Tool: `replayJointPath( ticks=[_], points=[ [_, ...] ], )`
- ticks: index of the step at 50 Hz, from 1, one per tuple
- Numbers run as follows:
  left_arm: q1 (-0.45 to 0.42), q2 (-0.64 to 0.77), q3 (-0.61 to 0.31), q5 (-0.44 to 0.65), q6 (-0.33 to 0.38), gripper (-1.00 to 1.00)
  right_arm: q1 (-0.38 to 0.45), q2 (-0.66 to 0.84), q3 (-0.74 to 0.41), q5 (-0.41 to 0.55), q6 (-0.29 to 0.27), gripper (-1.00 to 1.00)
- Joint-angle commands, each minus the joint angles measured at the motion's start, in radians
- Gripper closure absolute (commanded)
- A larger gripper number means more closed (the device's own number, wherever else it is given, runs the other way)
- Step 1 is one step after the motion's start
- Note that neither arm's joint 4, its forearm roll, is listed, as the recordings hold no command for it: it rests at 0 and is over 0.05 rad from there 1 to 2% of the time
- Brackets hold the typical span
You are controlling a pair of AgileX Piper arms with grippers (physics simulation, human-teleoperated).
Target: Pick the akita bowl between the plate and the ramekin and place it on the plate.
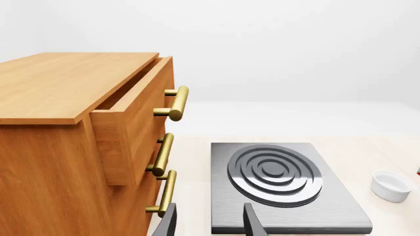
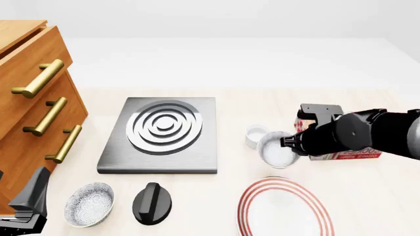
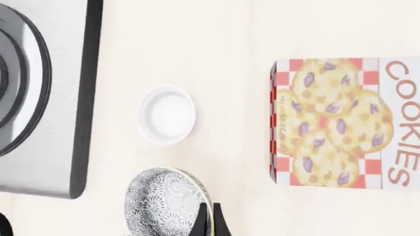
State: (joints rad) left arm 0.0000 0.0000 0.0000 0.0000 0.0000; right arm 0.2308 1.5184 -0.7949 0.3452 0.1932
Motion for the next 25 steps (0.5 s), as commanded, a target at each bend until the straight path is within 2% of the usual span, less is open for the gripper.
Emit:
replayJointPath(
  ticks=[1, 4, 5, 6, 18, 23, 25],
  points=[
    [0.000, 0.000, 0.000, 0.000, 0.000, -1.00, 0.001, -0.095, -0.016, 0.062, -0.016, 1.00],
    [0.000, 0.000, 0.000, 0.000, 0.000, -1.00, 0.000, -0.126, -0.011, 0.079, -0.020, 1.00],
    [0.000, 0.000, 0.000, 0.000, 0.000, -1.00, -0.019, -0.142, -0.009, 0.082, -0.047, 1.00],
    [0.000, 0.000, 0.000, 0.000, 0.000, -1.00, -0.022, -0.153, -0.007, 0.088, -0.051, 1.00],
    [0.000, 0.000, 0.000, 0.000, 0.000, -1.00, 0.015, -0.278, -0.002, 0.180, -0.055, 1.00],
    [0.000, 0.000, 0.000, 0.000, 0.000, -1.00, 0.028, -0.314, 0.022, 0.196, -0.049, 1.00],
    [0.000, 0.000, 0.000, 0.000, 0.000, -1.00, 0.062, -0.317, 0.031, 0.196, -0.008, 1.00]
  ],
)
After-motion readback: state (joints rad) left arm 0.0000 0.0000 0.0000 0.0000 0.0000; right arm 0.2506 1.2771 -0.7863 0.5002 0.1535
